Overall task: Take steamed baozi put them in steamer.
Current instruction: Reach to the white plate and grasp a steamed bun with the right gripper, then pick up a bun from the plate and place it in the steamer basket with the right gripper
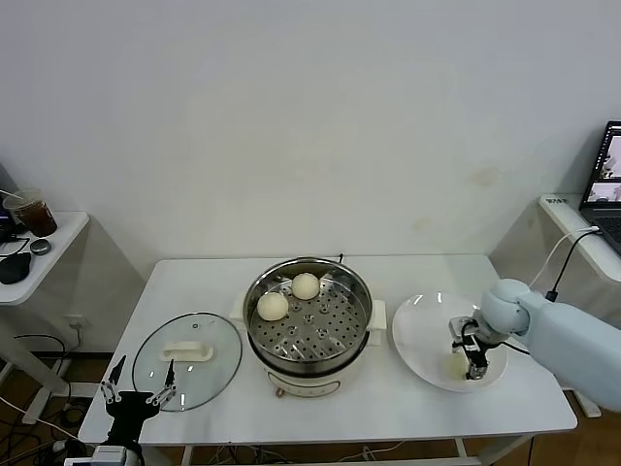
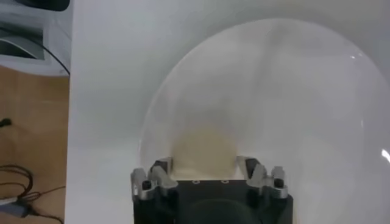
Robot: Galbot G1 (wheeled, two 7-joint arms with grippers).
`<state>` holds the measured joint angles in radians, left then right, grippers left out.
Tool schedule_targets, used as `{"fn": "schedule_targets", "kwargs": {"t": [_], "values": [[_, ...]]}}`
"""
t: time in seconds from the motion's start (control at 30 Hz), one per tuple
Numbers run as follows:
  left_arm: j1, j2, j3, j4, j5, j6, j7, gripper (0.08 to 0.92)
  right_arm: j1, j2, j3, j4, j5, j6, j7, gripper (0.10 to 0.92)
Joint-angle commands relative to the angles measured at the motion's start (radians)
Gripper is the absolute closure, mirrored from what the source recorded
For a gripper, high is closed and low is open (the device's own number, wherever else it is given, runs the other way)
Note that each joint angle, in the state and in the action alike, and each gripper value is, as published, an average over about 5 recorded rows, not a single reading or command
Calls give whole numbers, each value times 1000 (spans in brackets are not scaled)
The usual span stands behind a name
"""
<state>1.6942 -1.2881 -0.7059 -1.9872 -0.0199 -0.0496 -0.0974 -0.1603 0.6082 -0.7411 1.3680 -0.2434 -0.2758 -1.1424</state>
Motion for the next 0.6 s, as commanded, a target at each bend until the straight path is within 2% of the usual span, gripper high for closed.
{"fn": "schedule_targets", "kwargs": {"t": [0.03,0.3,0.43,0.6], "values": [[2,1,-1,-4,0,1,1,177,0,9,16,-12,-5,-12,-3,466],[0,3,3,-11,-1,1,1,177,196,-53,-45,31,110,-6,-36,575],[-3,8,9,-17,-2,2,2,177,368,-51,-75,50,194,9,-91,576],[-7,14,13,-24,-4,3,2,177,659,60,-183,39,347,57,-134,568]]}}
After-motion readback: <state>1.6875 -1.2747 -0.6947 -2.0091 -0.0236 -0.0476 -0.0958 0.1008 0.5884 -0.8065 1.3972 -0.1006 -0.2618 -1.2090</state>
